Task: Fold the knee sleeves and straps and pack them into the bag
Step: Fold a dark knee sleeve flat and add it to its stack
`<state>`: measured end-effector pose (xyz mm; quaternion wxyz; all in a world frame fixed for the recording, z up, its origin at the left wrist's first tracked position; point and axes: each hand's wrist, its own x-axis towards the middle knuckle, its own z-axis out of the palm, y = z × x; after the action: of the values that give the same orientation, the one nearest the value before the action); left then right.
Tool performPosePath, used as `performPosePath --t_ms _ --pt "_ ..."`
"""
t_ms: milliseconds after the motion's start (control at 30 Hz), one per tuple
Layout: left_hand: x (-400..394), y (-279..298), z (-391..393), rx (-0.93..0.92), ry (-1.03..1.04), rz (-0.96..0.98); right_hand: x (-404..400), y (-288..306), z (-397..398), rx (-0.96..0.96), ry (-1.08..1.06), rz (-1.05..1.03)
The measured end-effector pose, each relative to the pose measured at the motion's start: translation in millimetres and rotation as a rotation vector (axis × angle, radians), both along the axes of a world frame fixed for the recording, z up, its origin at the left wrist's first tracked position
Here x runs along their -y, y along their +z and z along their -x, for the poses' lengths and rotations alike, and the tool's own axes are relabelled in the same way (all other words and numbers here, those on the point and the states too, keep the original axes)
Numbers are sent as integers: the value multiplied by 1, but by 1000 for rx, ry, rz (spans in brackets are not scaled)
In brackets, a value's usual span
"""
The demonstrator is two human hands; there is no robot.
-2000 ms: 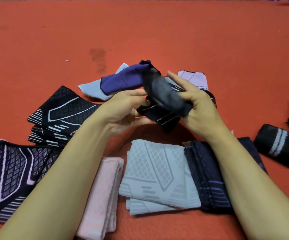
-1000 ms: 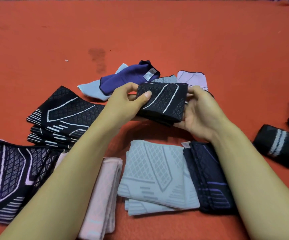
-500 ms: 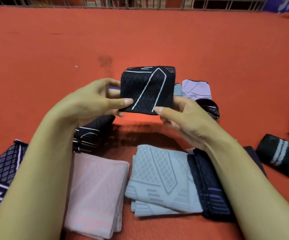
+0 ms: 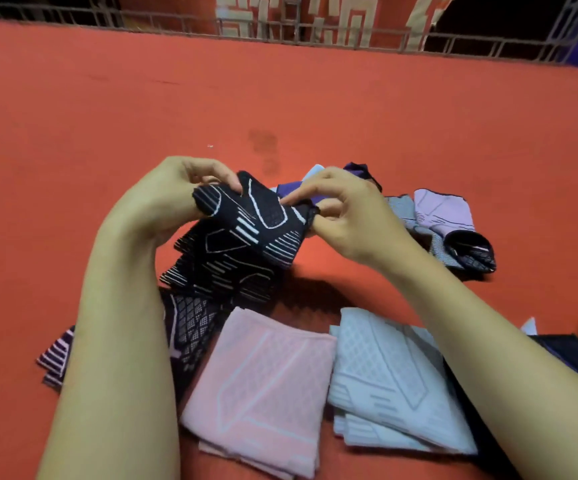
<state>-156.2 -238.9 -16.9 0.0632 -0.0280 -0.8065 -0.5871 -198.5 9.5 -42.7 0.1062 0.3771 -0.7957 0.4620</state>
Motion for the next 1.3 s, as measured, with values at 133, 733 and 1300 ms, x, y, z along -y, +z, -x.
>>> performPosePath --t_ms 133,733,1300 --pt "16 -20 14 99 128 145 21 -29 12 -227 -67 -212" --pt "-8 -18 24 -146 310 574 -12 -23 4 -165 -155 -494" --pt "-132 -60 35 -124 -221 525 -143 -64 15 293 -883 -445"
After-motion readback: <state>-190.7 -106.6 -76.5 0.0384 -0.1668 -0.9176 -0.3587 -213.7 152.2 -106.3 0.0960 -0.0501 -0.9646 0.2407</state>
